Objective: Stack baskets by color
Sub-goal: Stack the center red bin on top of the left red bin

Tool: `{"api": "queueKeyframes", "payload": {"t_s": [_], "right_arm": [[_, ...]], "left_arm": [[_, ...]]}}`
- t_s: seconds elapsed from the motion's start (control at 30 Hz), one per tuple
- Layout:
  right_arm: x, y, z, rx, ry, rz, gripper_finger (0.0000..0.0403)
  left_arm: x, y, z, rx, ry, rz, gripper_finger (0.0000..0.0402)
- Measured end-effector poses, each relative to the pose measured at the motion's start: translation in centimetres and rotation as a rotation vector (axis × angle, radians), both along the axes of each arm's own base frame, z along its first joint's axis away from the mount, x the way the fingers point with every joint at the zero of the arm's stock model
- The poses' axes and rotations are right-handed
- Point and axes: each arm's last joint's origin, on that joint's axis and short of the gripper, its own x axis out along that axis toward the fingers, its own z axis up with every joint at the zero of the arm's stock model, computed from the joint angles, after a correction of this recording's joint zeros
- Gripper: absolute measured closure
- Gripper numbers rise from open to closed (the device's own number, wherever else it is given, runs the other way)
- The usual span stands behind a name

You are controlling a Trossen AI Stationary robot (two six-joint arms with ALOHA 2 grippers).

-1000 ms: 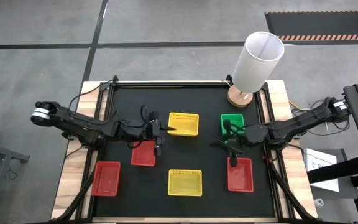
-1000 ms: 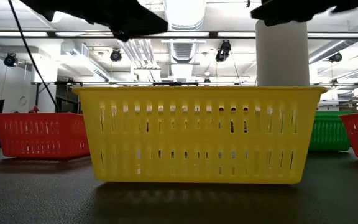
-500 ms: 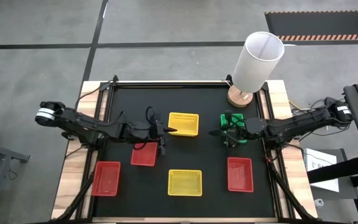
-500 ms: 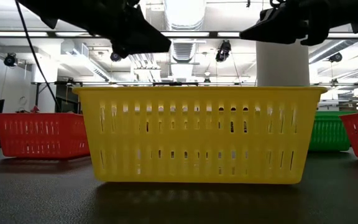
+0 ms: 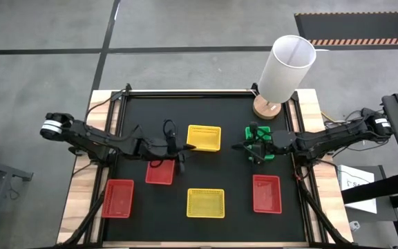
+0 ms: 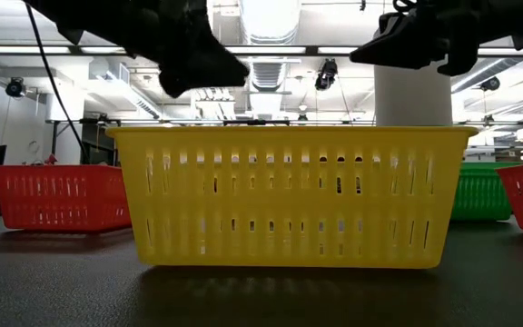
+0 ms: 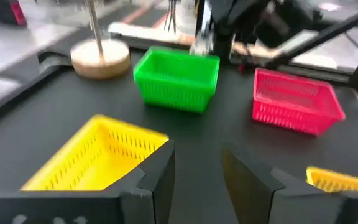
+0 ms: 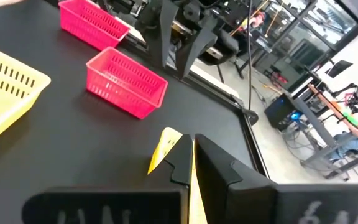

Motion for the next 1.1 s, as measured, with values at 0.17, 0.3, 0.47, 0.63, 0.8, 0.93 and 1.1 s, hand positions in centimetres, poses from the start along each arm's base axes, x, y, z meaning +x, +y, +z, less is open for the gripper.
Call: {"api": "queueKeyframes", "payload": {"t_s": [0.17, 0.3, 0.47, 0.63, 0.8, 0.93, 1.1], "right_arm": [[-0.1, 0.0, -0.2, -0.007, 0.024, 0.001, 0.0394], [-0.1, 0.0, -0.4, -0.012, 0.045, 0.000, 0.0394], [-0.1, -0.1, -0.4, -0.003, 0.045, -0.005, 0.0394], [-0.1, -0.1, -0.6, -0.003, 0.062, -0.005, 0.0394], [-0.1, -0.1, -0.6, -0.004, 0.065, -0.005, 0.0394], [-0.2, -0.1, -0.7, -0.008, 0.067, -0.009, 0.0394], [-0.2, -0.1, -0.7, -0.009, 0.076, -0.011, 0.0394]], "left_arm": [[-0.2, -0.5, -0.5, -0.092, 0.103, 0.026, 0.0285], [-0.4, -1.2, 0.1, -0.177, 0.225, 0.052, 0.0285], [-1.3, -2.0, 0.8, -0.329, 0.406, 0.118, 0.0285], [-2.1, -2.3, 1.1, -0.504, 0.496, 0.247, 0.0286], [-2.4, -2.1, -0.2, -0.639, 0.552, 0.466, 0.0286], [-1.7, -2.2, -1.2, -0.663, 0.570, 0.513, 0.0286], [-0.3, -2.3, -2.2, -0.677, 0.617, 0.516, 0.0286]]}}
